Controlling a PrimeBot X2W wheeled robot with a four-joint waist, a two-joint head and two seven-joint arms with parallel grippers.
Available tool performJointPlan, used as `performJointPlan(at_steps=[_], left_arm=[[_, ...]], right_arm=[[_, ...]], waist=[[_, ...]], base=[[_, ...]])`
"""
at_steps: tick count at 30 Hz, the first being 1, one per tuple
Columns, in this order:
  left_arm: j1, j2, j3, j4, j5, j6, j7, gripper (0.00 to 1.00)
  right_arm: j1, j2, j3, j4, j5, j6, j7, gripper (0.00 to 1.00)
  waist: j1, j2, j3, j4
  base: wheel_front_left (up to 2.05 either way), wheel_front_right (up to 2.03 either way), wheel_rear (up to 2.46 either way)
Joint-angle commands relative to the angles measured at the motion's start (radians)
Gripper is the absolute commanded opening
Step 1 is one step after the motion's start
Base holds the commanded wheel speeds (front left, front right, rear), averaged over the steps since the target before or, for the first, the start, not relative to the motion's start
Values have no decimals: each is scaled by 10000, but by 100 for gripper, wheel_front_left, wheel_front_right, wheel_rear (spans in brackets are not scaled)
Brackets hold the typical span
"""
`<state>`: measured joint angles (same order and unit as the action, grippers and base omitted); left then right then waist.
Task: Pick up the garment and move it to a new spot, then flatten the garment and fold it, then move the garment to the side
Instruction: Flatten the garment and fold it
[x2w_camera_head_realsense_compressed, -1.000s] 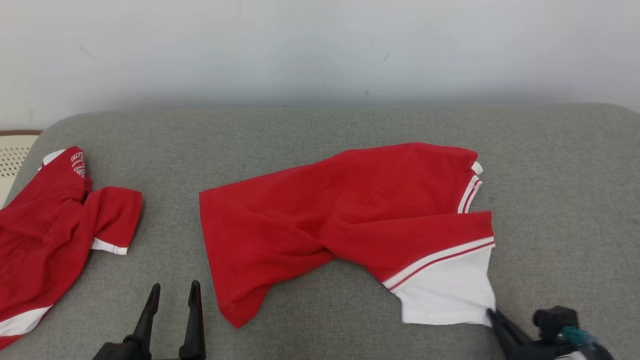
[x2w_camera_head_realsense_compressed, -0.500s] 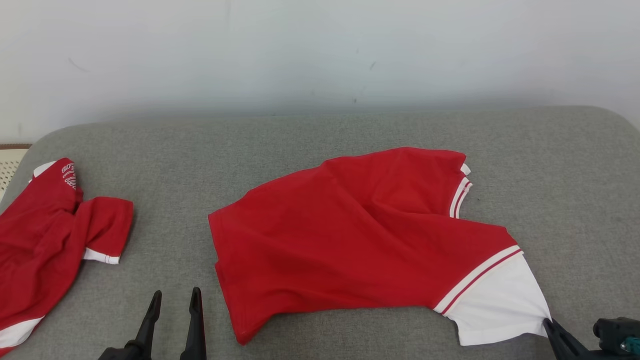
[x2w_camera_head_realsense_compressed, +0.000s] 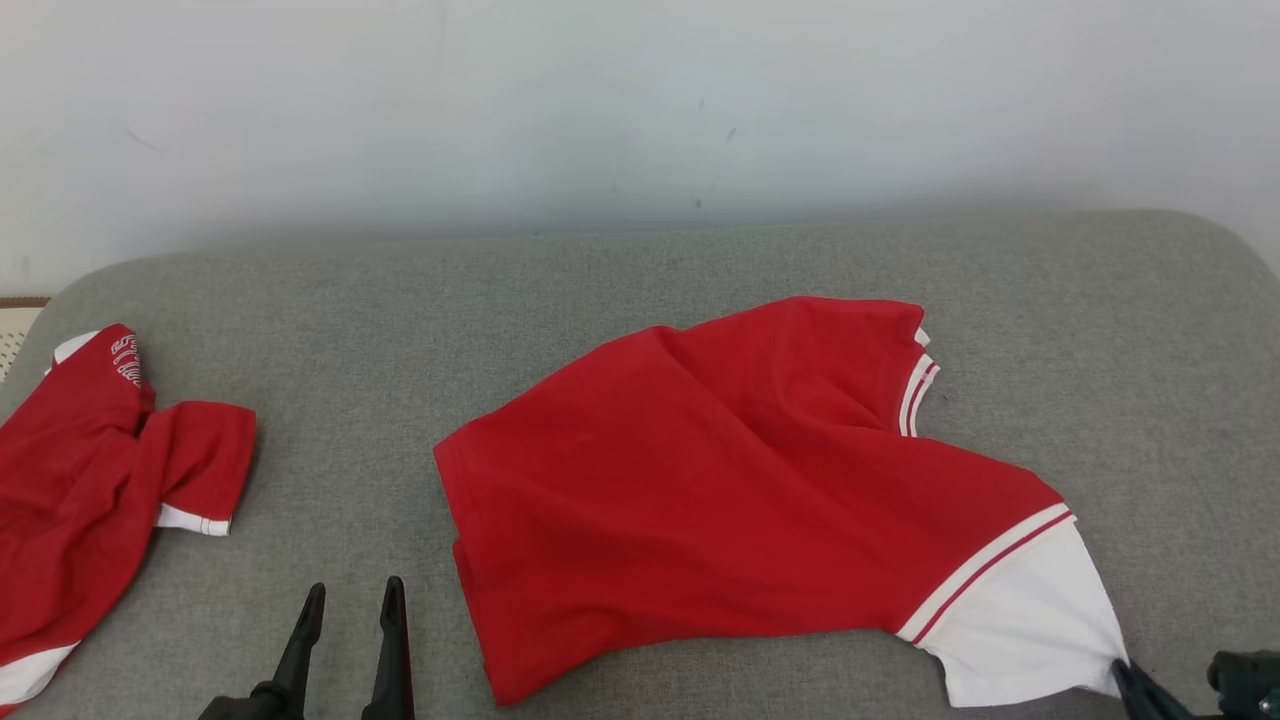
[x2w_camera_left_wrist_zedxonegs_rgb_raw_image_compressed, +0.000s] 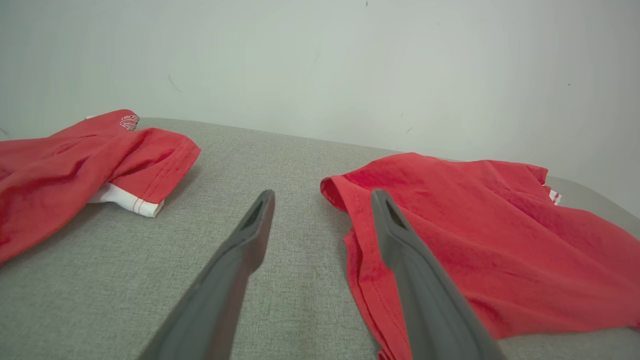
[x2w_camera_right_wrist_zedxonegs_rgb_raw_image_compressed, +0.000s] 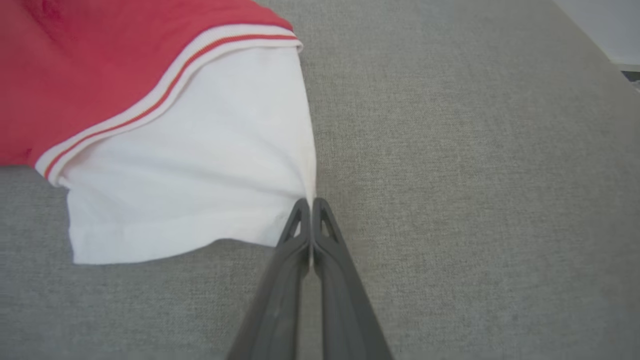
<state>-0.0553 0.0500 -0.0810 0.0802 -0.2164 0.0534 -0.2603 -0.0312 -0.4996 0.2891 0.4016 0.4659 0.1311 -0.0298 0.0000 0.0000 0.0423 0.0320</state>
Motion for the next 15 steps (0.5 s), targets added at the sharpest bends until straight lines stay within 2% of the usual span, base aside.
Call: performJointPlan(at_steps=[1,8,9,10,15], left_arm=[[156,7,16,29,-23,-25,-30,100],[141,7,30,-25,-21,-15,-30,100],[132,8,37,-28,-13,-26,-30,100],[119,8,49,-35,-7,-36,-30,100],[41,8,129,-56,32,-35,-30,100]], right_arm=[[152,83,30,-46,33,-6,74,0],[236,38,-126,-154,-134,-6,244,0],[190,94,-184,-195,-190,-6,142,46],[171,163,-215,-207,-217,-6,91,100],[-4,385,-499,-333,-664,-6,-422,100]], waist=[[0,0,-20,-6],[0,0,25,-64],[0,0,44,-72],[0,0,62,-77],[0,0,114,-120]], base=[[0,0,0],[0,0,0],[0,0,0],[0,0,0],[0,0,0]])
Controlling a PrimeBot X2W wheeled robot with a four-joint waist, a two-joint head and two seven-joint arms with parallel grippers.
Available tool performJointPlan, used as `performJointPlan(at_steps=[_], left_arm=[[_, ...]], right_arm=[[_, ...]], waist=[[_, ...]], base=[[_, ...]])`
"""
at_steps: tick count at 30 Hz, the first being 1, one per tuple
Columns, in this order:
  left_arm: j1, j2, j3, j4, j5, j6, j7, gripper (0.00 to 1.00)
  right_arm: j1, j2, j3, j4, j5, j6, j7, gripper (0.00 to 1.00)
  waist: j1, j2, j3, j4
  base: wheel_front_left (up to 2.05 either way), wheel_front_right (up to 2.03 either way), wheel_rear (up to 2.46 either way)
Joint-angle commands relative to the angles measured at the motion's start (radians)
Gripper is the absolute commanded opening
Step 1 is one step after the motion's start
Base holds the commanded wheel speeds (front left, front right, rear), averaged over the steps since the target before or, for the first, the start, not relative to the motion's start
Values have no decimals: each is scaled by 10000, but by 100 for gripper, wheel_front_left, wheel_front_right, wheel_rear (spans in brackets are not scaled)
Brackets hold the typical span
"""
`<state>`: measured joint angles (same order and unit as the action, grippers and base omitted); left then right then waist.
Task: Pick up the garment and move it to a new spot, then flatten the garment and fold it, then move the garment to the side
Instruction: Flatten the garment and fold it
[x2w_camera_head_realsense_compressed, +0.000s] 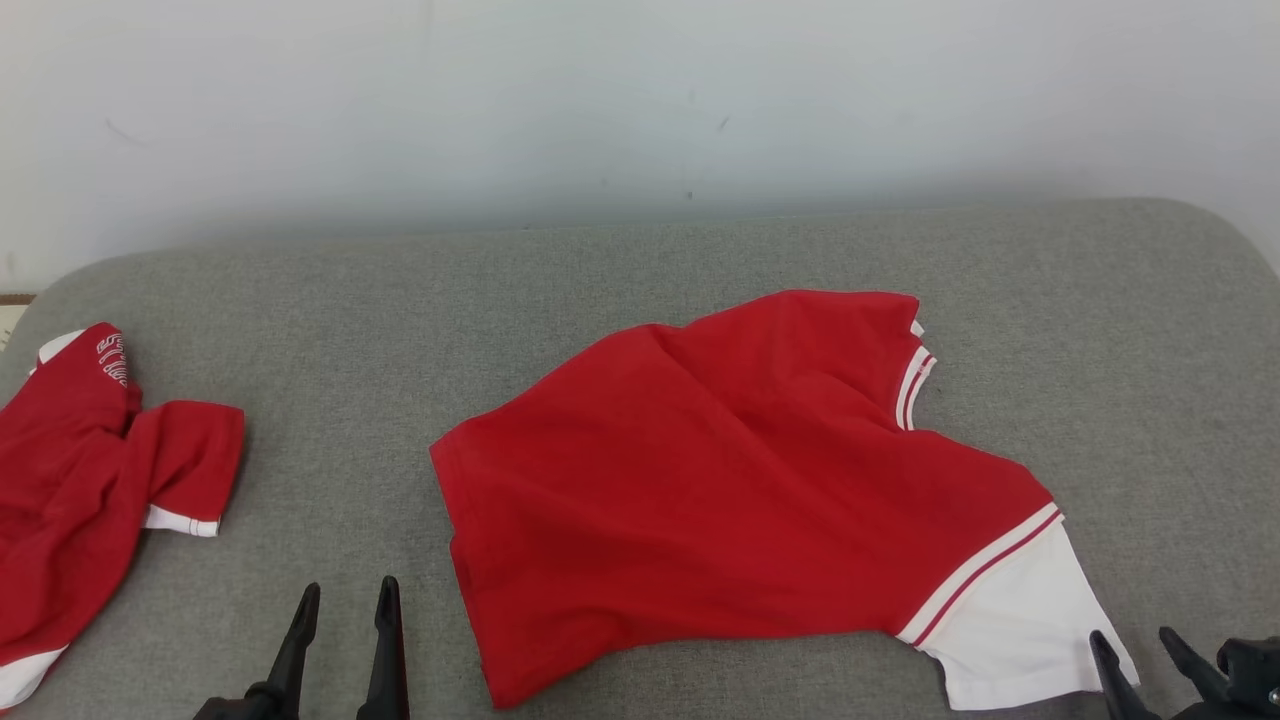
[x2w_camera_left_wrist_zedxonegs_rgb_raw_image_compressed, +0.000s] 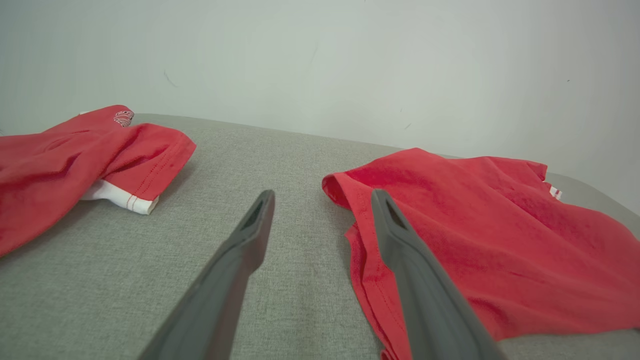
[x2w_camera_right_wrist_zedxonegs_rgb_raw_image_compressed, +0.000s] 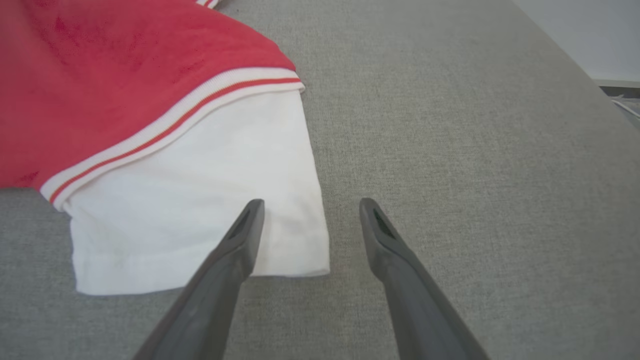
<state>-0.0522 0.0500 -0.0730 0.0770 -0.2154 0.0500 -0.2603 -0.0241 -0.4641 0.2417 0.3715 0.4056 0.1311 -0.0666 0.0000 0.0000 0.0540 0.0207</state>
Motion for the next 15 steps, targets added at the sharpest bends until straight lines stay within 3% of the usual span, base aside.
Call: performJointPlan(at_steps=[1,15], left_arm=[[16,8,68,-34,24,5,-30,100],[219,5,345,-157,267,-20,-30,100]], right_arm=[[-92,65,-95,-67,-201,-6,-167,100],[-699,1619,-864,-588,-1694,-6,-1700,100]], waist=[[0,0,-8,-19],[0,0,-274,-121]], base=[[0,0,0],[0,0,0]])
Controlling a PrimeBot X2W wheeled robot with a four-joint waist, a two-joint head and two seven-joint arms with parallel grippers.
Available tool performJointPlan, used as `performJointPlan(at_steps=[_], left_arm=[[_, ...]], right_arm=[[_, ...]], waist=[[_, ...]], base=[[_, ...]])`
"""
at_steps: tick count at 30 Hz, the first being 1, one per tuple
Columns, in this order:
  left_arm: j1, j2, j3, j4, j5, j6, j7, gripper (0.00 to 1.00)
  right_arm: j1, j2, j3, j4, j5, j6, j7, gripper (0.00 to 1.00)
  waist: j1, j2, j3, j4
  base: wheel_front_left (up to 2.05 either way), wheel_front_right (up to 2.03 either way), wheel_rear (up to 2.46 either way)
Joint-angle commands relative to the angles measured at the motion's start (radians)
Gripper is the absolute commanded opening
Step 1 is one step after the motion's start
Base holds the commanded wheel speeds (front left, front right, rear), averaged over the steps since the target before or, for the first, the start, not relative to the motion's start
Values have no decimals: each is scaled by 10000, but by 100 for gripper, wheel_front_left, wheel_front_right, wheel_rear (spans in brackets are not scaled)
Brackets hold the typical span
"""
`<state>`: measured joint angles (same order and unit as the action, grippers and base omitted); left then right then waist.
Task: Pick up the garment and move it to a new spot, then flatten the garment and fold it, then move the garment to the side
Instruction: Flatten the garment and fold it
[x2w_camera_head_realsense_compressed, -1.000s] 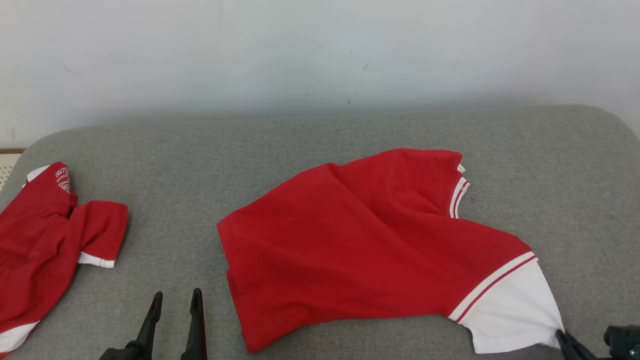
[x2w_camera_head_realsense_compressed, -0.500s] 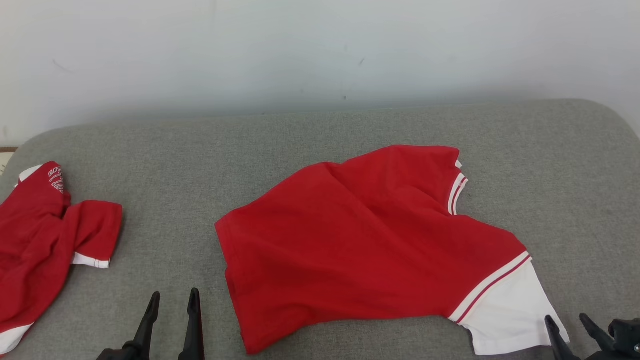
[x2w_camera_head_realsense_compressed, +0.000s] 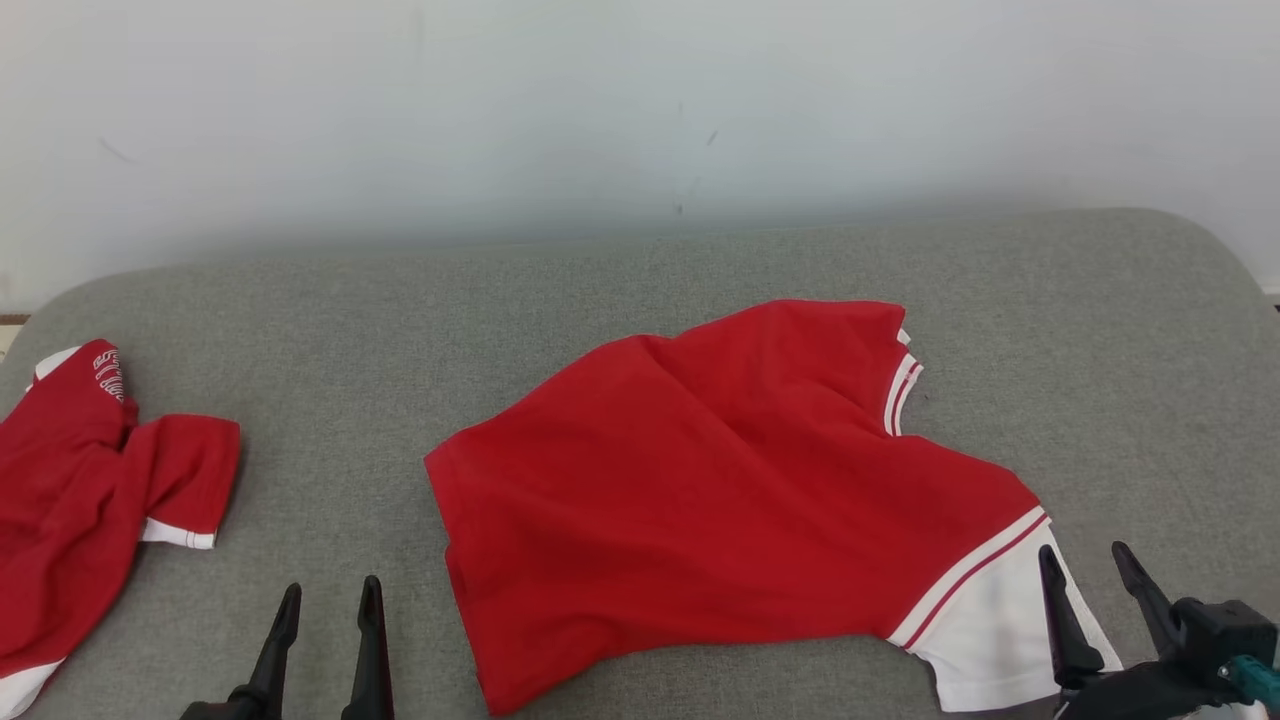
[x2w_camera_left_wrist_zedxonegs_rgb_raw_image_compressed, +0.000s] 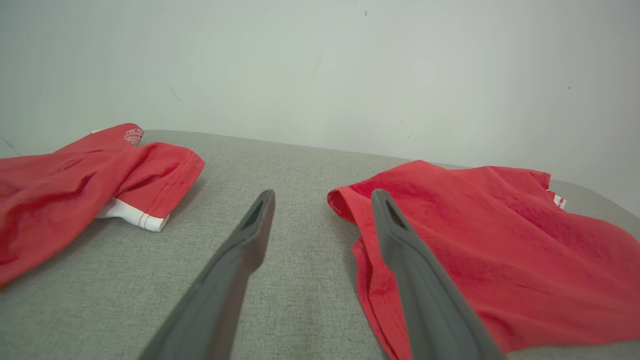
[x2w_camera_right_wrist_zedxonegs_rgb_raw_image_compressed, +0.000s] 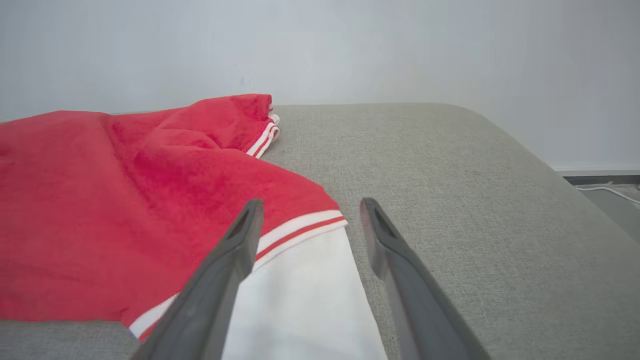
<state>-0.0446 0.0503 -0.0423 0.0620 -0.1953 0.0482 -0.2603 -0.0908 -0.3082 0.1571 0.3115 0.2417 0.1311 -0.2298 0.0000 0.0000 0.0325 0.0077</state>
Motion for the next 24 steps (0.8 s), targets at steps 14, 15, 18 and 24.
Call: performJointPlan(at_steps=[14,15,18,24], left_arm=[[498,3,434,-184,400,78,-30,100],[515,3,481,-190,428,96,-30,100],[582,3,627,-208,504,146,-30,100],[738,3,754,-246,724,222,-30,100]], right_arm=[[-195,1043,349,-284,-476,-6,-372,100],[-147,1009,491,-361,-418,-6,-370,100],[-10,919,798,-669,-299,-6,-367,100],[257,953,1087,-950,-122,-6,-370,100]], waist=[[0,0,-495,-53],[0,0,-521,-63],[0,0,-630,-92],[0,0,-808,-77]], base=[[0,0,0],[0,0,0],[0,0,0],[0,0,0]])
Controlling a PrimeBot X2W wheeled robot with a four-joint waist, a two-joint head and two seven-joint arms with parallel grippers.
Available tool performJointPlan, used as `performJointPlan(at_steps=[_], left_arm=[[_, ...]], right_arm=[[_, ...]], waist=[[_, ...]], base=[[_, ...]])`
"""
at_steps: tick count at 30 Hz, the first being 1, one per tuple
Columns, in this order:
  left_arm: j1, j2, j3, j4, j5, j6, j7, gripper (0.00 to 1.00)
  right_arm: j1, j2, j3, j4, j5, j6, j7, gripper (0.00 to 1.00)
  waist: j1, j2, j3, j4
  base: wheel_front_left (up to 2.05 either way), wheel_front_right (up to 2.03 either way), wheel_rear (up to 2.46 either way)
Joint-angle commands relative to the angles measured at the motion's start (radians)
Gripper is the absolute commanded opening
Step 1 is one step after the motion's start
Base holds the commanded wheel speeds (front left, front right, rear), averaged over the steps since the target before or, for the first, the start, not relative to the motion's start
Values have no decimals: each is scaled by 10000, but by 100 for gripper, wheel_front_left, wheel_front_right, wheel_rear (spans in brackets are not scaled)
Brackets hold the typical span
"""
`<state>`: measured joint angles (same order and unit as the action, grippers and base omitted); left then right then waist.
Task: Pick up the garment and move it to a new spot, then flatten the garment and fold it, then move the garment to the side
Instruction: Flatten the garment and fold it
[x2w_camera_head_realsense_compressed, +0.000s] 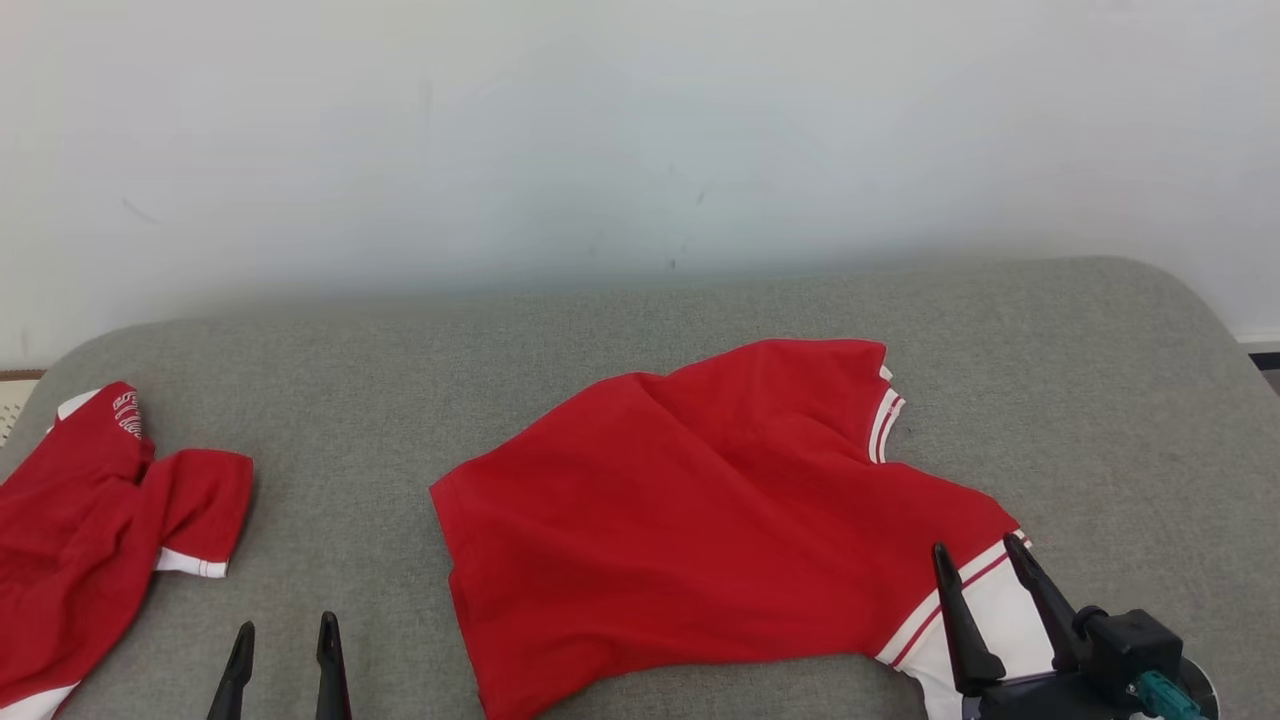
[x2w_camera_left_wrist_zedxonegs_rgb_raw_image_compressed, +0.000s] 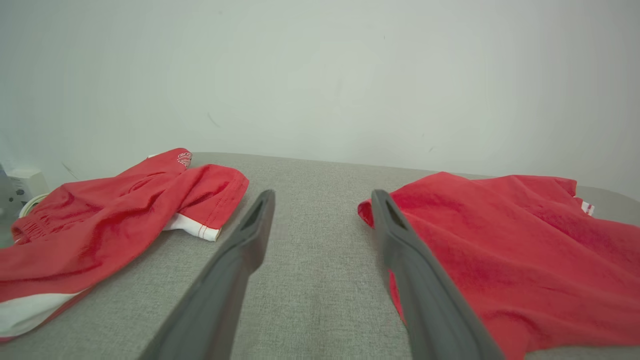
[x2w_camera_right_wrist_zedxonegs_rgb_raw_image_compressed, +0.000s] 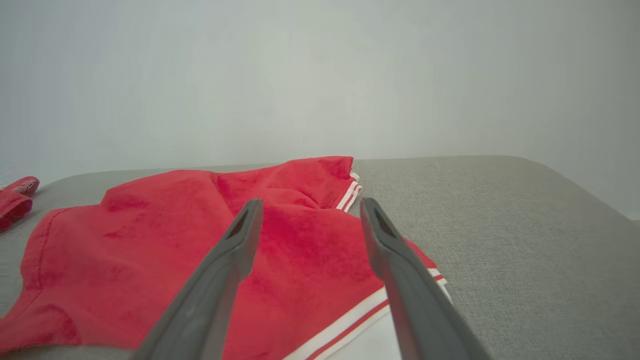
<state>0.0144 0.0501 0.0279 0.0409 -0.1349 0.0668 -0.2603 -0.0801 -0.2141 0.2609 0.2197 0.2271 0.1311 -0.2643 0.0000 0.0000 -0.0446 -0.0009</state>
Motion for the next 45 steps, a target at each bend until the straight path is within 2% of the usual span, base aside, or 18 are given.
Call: performJointPlan(at_steps=[1,9,15,45], left_arm=[[179,5,53,-44,220,53,-30,100],[409,64,172,-76,599,-4,-30,100],[578,61,194,-283,862,145,-30,100],[701,24,175,-397,826,261,-30,100]], right_arm=[[203,39,47,-68,38,-6,-25,100],[544,297,222,-448,-77,-6,-27,100],[659,307,241,-539,-227,-6,-27,100],[628,368,156,-536,-434,-6,-28,100]], waist=[[0,0,-67,20],[0,0,-149,1],[0,0,-190,-30],[0,0,-134,-36]], base=[[0,0,0],[0,0,0],[0,0,0],[0,0,0]])
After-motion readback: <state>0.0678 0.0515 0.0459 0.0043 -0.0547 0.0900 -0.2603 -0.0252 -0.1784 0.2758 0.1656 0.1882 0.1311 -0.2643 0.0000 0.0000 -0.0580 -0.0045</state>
